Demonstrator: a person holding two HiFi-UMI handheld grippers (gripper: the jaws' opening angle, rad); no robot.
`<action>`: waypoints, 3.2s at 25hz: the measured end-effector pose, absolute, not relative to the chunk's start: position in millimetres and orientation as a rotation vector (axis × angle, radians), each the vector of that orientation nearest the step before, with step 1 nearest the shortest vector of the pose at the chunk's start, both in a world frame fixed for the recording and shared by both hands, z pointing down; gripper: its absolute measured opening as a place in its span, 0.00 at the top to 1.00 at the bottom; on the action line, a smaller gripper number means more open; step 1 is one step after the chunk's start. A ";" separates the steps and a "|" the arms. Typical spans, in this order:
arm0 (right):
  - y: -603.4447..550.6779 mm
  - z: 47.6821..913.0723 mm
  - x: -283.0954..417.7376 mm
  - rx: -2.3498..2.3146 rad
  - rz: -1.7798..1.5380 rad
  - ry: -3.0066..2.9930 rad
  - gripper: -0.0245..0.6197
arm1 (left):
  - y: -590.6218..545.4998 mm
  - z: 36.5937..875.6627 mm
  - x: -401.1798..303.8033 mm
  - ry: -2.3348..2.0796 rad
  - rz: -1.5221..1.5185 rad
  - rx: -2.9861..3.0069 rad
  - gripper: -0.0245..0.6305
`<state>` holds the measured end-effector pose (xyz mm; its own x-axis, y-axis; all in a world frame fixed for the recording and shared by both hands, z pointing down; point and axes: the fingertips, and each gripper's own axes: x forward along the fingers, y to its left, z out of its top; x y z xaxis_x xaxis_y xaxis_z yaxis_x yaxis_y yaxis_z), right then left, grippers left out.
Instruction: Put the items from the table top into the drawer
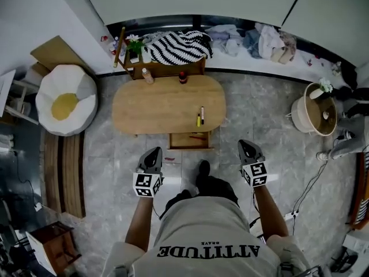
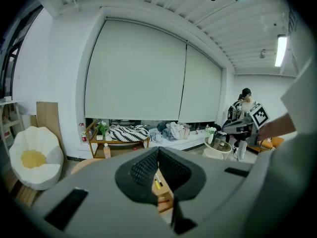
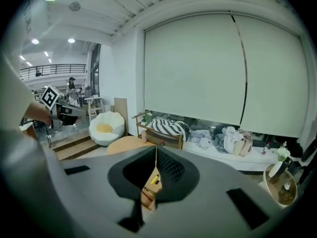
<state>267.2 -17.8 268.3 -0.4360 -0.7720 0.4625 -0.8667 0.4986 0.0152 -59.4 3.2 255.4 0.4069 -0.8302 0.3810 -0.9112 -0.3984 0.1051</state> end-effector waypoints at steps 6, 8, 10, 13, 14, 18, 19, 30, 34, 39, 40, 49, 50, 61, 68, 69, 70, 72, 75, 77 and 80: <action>-62.6 291.0 276.9 1.280 0.359 -2.345 0.93 | -30.1 272.3 -37.5 -1.533 0.399 2.314 0.93; -73.3 300.0 277.2 1.252 0.379 -2.348 0.93 | -39.2 279.3 -33.7 -1.548 0.417 2.288 0.93; -83.0 309.0 277.6 1.225 0.396 -2.354 0.93 | -48.3 285.7 -28.4 -1.562 0.442 2.272 0.93; -93.3 324.2 281.2 1.185 0.421 -2.351 0.93 | -57.5 293.4 -17.7 -1.566 0.461 2.260 0.93; -96.7 328.7 281.6 1.175 0.428 -2.349 0.93 | -59.7 296.1 -15.5 -1.565 0.464 2.253 0.93; -109.1 341.9 279.3 1.152 0.457 -2.344 0.93 | -63.6 310.7 -14.2 -1.549 0.493 2.217 0.93; -111.4 344.5 278.7 1.147 0.465 -2.342 0.93 | -64.6 314.2 -14.2 -1.544 0.502 2.210 0.93; -120.8 391.3 256.8 1.082 0.529 -2.279 0.93 | -89.3 350.8 -28.2 -1.505 0.516 2.186 0.93; -119.4 408.8 247.4 1.055 0.546 -2.244 0.93 | -95.0 372.8 -36.4 -1.482 0.509 2.151 0.93; -130.4 441.6 232.5 1.044 0.567 -2.226 0.93 | -108.1 405.4 -41.9 -1.432 0.539 2.168 0.93; -131.3 449.9 229.2 1.047 0.575 -2.221 0.93 | -108.3 412.7 -42.5 -1.422 0.546 2.164 0.93; -151.4 517.7 191.1 1.078 0.650 -2.193 0.93 | -112.1 476.6 -47.9 -1.346 0.574 2.150 0.93; -153.2 525.0 189.1 1.076 0.654 -2.189 0.93 | -111.9 483.8 -47.7 -1.334 0.581 2.147 0.93; -174.5 615.4 180.5 1.075 0.744 -2.115 0.93 | -123.1 555.3 -59.1 -1.319 0.556 2.135 0.93; -191.5 680.8 169.9 1.079 0.896 -2.078 0.93 | -121.2 617.0 -53.0 -1.276 0.539 2.077 0.93; -193.5 689.4 168.3 1.084 0.915 -2.070 0.93 | -120.7 624.1 -51.2 -1.268 0.536 2.074 0.93; -195.3 697.9 166.8 1.091 0.932 -2.061 0.93 | -120.5 630.0 -49.5 -1.261 0.533 2.075 0.93; -198.3 714.5 164.8 1.102 0.956 -2.041 0.93 | -119.6 640.8 -46.2 -1.250 0.527 2.077 0.93; -201.8 737.3 163.8 1.102 0.974 -2.015 0.93 | -116.0 658.3 -41.4 -1.226 0.522 2.070 0.93; -203.7 751.6 162.2 1.094 0.982 -2.000 0.93 | -114.4 667.8 -40.3 -1.216 0.521 2.069 0.93; -208.9 771.5 160.1 1.099 0.996 -1.978 0.91 | -111.8 680.0 -44.0 -1.225 0.515 2.058 0.93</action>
<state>160.1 -208.9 771.5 -0.4313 -0.3848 0.8160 -0.8847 0.3578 -0.2989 -44.0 -111.8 680.0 0.4791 -0.6095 0.6316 -0.8777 -0.3272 0.3501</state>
